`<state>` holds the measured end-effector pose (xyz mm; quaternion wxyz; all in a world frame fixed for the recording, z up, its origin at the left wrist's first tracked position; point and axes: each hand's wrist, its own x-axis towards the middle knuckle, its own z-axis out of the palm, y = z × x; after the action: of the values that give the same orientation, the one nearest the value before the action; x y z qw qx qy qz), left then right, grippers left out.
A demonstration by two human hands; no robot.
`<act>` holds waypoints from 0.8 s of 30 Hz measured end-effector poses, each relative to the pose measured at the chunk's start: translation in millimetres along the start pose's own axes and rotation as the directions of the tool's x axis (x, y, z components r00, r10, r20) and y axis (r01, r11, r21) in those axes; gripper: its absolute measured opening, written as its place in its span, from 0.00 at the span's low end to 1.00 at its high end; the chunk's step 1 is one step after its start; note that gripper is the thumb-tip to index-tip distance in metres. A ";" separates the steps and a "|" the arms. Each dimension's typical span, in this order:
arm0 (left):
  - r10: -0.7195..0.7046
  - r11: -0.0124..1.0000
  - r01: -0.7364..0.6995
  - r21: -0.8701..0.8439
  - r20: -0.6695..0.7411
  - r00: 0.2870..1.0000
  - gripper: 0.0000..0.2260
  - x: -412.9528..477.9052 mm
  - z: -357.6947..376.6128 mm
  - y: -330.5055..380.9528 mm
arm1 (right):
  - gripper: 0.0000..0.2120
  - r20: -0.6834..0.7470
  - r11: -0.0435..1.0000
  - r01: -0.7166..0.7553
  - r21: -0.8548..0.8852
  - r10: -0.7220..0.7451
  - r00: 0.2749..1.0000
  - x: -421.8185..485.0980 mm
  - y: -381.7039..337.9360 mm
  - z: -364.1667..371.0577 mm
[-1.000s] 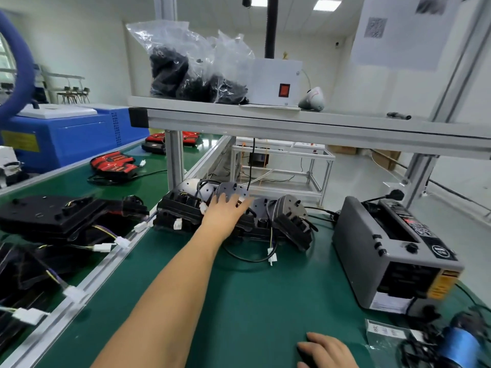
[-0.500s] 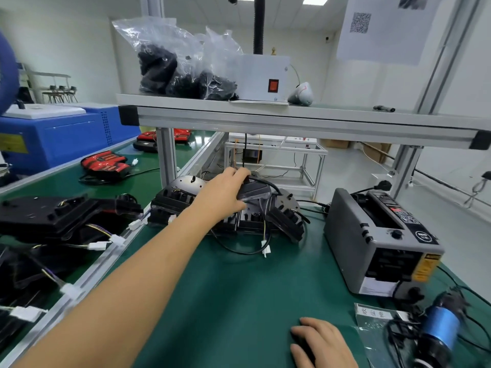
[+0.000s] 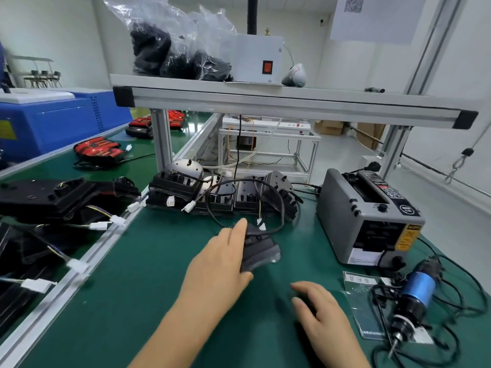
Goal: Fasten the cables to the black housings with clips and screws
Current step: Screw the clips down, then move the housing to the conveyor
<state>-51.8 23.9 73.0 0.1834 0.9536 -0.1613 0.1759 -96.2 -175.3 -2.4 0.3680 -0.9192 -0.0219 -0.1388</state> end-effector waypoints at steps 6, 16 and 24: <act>0.086 0.991 -0.094 0.097 0.083 0.993 0.40 -42.4 -0.4 20.4 | 0.12 -0.017 0.990 -0.045 0.133 0.047 0.999 -2.4 -4.2 -1.6; 0.378 0.923 -0.380 0.066 0.041 0.925 0.50 -98.8 30.3 7.1 | 0.17 0.069 0.882 -0.263 0.391 0.257 0.964 -7.3 -16.9 -13.4; 0.112 0.852 -0.072 -0.518 0.046 0.993 0.34 -111.9 18.1 -14.5 | 0.06 0.171 0.977 -0.163 0.139 0.139 0.975 -22.7 -23.7 -13.3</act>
<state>-140.5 56.5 8.9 0.4168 0.8669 -0.2547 0.0992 -124.6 -165.8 16.5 0.4436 -0.8955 0.0081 -0.0338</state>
